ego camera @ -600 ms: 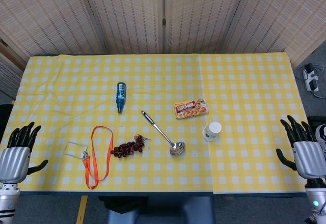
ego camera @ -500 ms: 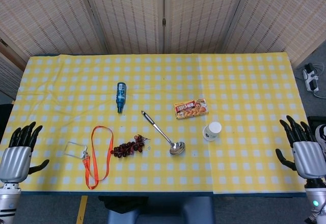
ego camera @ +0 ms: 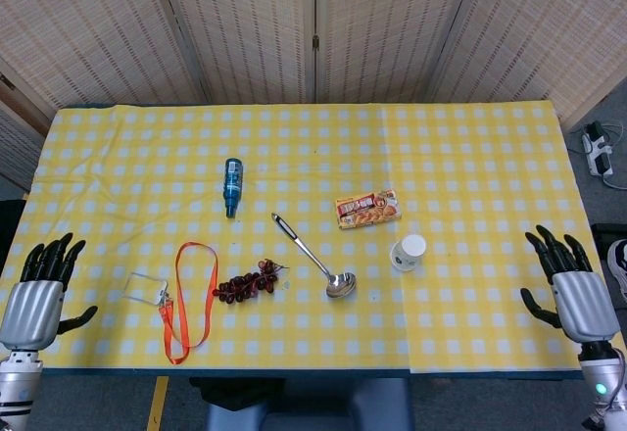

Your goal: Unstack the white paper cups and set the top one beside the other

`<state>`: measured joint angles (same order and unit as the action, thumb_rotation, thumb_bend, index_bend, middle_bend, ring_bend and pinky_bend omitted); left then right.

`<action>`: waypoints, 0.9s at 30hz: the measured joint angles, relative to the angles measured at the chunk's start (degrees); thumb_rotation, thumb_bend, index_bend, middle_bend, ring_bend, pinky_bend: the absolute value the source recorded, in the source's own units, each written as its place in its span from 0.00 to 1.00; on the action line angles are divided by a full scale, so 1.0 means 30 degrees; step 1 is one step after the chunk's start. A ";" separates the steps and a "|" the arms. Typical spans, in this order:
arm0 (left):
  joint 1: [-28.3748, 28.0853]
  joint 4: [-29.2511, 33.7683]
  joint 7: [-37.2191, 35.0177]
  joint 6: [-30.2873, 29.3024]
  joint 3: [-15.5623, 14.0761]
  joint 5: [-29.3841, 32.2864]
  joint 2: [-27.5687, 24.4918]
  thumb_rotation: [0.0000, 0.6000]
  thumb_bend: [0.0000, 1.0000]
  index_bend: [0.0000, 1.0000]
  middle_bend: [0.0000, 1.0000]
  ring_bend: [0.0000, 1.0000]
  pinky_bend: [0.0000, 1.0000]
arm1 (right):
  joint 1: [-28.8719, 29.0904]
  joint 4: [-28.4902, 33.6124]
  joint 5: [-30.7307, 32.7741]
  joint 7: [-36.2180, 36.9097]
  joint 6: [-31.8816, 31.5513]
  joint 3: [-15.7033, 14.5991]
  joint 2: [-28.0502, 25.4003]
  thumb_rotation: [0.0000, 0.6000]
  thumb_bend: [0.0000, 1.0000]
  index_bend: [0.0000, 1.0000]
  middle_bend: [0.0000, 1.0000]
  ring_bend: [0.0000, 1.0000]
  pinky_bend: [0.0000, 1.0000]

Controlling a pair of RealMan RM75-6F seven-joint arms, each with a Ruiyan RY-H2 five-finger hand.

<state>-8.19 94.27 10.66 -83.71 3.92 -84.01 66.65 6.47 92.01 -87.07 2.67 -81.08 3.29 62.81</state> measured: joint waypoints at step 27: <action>0.0068 0.0092 -0.0434 0.0812 -0.0473 0.0387 -0.0272 1.00 0.20 0.00 0.00 0.00 0.00 | 0.7919 0.1605 0.3569 -0.1036 1.1621 0.1580 -0.0407 1.00 0.40 0.15 0.09 0.12 0.05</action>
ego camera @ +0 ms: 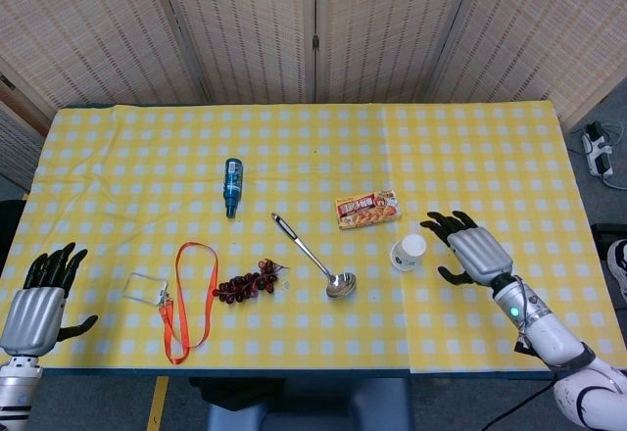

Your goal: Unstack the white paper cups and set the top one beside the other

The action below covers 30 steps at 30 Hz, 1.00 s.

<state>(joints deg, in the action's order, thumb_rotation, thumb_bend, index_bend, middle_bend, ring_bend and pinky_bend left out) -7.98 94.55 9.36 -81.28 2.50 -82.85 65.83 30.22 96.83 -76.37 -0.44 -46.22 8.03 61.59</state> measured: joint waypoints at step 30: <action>-0.0120 -0.0132 -0.0107 0.0594 -0.0055 0.0526 -0.0013 1.00 0.20 0.00 0.00 0.00 0.00 | 0.3363 -0.1763 0.3993 -0.0897 0.3329 -0.0326 0.1369 1.00 0.40 0.26 0.10 0.11 0.05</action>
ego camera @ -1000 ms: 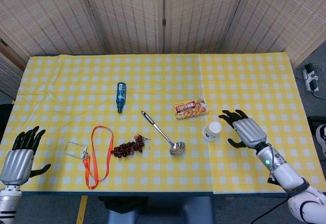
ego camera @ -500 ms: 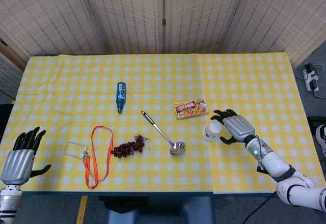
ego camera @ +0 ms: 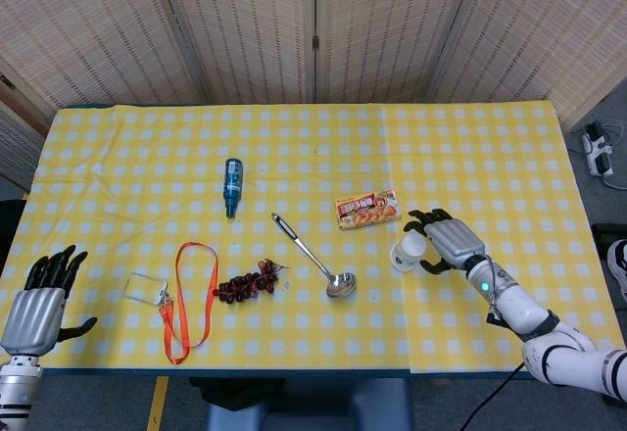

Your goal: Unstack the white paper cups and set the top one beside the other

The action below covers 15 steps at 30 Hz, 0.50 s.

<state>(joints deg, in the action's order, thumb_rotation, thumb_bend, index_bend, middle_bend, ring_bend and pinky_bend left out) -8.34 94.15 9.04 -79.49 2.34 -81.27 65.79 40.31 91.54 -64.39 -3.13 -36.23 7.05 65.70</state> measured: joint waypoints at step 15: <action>-0.0012 -0.0100 -0.0083 0.0261 -0.0048 0.0277 0.0002 1.00 0.20 0.00 0.00 0.00 0.00 | 0.0701 -0.0351 0.0804 -0.0370 0.0120 -0.0201 0.0332 1.00 0.40 0.31 0.11 0.11 0.06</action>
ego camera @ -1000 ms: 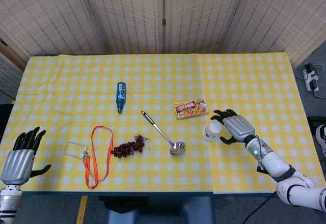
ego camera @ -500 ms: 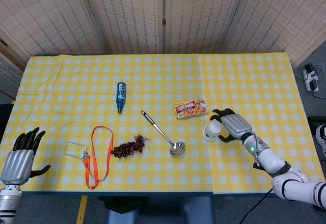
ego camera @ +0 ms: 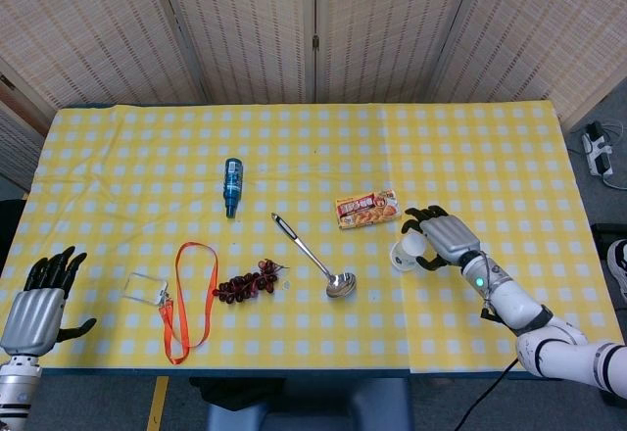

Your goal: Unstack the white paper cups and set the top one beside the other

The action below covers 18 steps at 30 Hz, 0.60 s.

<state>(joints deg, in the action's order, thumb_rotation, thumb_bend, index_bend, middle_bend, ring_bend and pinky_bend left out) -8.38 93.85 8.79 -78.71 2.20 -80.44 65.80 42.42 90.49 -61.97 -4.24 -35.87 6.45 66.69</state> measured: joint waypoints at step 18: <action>-0.0013 -0.0135 -0.0123 0.0154 0.0014 0.0209 -0.0018 1.00 0.20 0.00 0.00 0.00 0.00 | 0.0256 0.0726 0.0573 -0.0314 -0.0711 -0.0058 -0.0518 1.00 0.43 0.39 0.16 0.12 0.06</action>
<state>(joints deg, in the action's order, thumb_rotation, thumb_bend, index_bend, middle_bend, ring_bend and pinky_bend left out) -8.42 93.44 8.42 -78.25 2.24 -79.81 65.74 43.18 92.66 -60.26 -5.18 -38.01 6.28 65.14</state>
